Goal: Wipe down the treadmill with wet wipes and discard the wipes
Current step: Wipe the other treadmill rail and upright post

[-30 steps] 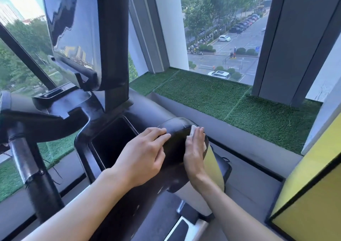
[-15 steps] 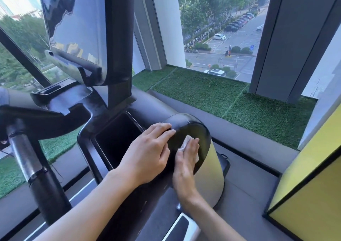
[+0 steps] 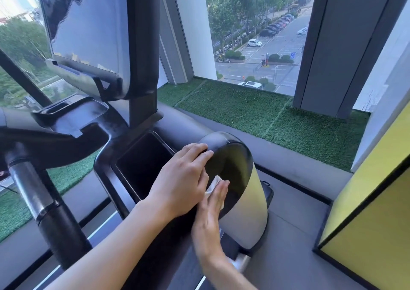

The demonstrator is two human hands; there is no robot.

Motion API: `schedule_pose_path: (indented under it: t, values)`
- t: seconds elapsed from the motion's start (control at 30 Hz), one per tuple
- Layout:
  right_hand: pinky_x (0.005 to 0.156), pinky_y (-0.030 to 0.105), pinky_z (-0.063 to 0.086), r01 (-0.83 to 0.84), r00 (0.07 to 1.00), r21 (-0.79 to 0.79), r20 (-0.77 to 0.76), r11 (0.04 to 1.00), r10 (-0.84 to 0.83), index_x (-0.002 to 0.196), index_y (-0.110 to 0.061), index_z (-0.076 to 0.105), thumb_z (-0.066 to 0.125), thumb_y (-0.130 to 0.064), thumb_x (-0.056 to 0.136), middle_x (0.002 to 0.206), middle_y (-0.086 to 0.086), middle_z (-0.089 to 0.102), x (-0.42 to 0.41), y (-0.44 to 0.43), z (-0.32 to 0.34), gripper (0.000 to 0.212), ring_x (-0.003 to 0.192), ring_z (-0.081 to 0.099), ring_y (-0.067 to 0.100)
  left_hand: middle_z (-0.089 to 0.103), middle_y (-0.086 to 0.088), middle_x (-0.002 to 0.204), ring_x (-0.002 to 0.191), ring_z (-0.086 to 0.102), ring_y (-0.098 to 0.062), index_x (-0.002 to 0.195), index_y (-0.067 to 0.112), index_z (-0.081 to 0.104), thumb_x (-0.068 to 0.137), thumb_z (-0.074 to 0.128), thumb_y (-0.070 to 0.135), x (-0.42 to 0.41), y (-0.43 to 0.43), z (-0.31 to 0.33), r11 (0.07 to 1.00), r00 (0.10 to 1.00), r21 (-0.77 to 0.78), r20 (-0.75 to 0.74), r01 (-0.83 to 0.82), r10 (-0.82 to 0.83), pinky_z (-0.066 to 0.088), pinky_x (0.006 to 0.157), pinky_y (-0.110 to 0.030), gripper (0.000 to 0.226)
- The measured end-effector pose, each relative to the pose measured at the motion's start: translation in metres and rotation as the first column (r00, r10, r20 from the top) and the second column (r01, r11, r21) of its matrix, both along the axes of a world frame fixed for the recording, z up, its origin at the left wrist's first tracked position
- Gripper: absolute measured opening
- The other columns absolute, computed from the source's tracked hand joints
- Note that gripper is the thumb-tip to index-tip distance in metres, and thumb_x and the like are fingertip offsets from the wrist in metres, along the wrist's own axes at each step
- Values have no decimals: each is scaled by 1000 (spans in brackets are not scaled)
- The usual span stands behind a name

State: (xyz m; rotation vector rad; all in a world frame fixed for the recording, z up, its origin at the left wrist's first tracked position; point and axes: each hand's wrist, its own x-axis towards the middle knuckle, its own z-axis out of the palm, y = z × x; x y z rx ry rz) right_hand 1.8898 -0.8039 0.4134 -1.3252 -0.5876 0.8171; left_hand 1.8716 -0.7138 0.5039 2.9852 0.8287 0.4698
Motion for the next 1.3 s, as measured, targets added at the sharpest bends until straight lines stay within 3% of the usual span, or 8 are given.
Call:
schedule_pose_path:
  t: [0.17, 0.43, 0.57, 0.73, 0.83, 0.93, 1.17, 1.3]
  values:
    - [119, 20, -10, 170, 973, -165, -127, 971, -192, 158, -29, -7, 17, -53, 104, 163, -16, -19, 38, 27, -6, 64, 146, -17, -8, 56, -3, 138, 134, 44, -19, 131, 11, 61, 89, 32, 30, 1, 0, 2, 1000, 1000, 4, -3, 11, -11, 38, 113, -34, 55]
    - [119, 22, -4, 86, 962, -99, -251, 991, -108, 155, -33, -16, 16, -58, 101, 157, -26, -24, -11, 1, 4, 67, 145, -17, -9, 56, -2, 138, 134, 43, -18, 131, 11, 61, 90, 32, 29, -1, 1, 0, 1000, 1000, -6, 11, 16, -16, 38, 112, -32, 54]
    - [120, 22, -11, 215, 970, -151, -81, 965, -229, 158, -20, -1, 20, -36, 109, 165, -7, -16, 48, 30, -6, 56, 146, -17, -4, 55, -2, 139, 133, 43, -17, 131, 11, 62, 90, 33, 28, -1, -2, 2, 1000, 1000, -12, 18, 19, -19, 37, 112, -29, 53]
    - [121, 20, -10, 104, 987, -23, 126, 994, -100, 158, -25, -3, 23, -30, 109, 161, -22, -15, 49, 16, -12, 55, 137, -21, -20, 58, -5, 123, 118, 52, -24, 115, 9, 67, 86, 44, 24, -2, -1, 3, 999, 997, 26, 76, -32, 30, 48, 99, -40, 40]
    - [122, 20, 1, 164, 953, 90, 241, 982, -182, 156, -21, 14, 27, -22, 108, 161, -15, 12, 82, 29, -22, 49, 145, 1, -14, 58, -3, 108, 102, 53, -25, 102, 10, 67, 85, 49, 20, -2, -1, 2, 997, 994, 51, 97, -61, 56, 49, 85, -40, 27]
    - [124, 33, 10, 227, 953, -87, 223, 970, -203, 147, -24, 43, 26, -28, 107, 158, -3, 34, 148, 63, -12, 44, 150, 20, 10, 58, -2, 107, 101, 53, -25, 101, 9, 67, 85, 53, 17, -3, -1, 1, 997, 992, 46, 116, -59, 54, 49, 84, -40, 23]
    - [120, 24, 15, -121, 879, 28, 468, 992, 94, 123, -22, 69, 35, -29, 102, 147, -10, 45, 167, 69, 17, 41, 137, 29, -8, 60, -3, 108, 102, 56, -24, 103, 7, 69, 85, 54, 12, -3, -1, 3, 997, 989, 41, 136, -61, 55, 50, 88, -40, 24]
    - [123, 28, 11, -204, 858, -109, 458, 973, 232, 126, -18, 67, 28, -32, 94, 145, 2, 54, 195, 88, 21, 52, 143, 35, 11, 60, -5, 105, 98, 57, -24, 101, 5, 71, 86, 50, 13, -4, -6, 3, 994, 986, 73, 151, -85, 73, 52, 84, -39, 27]
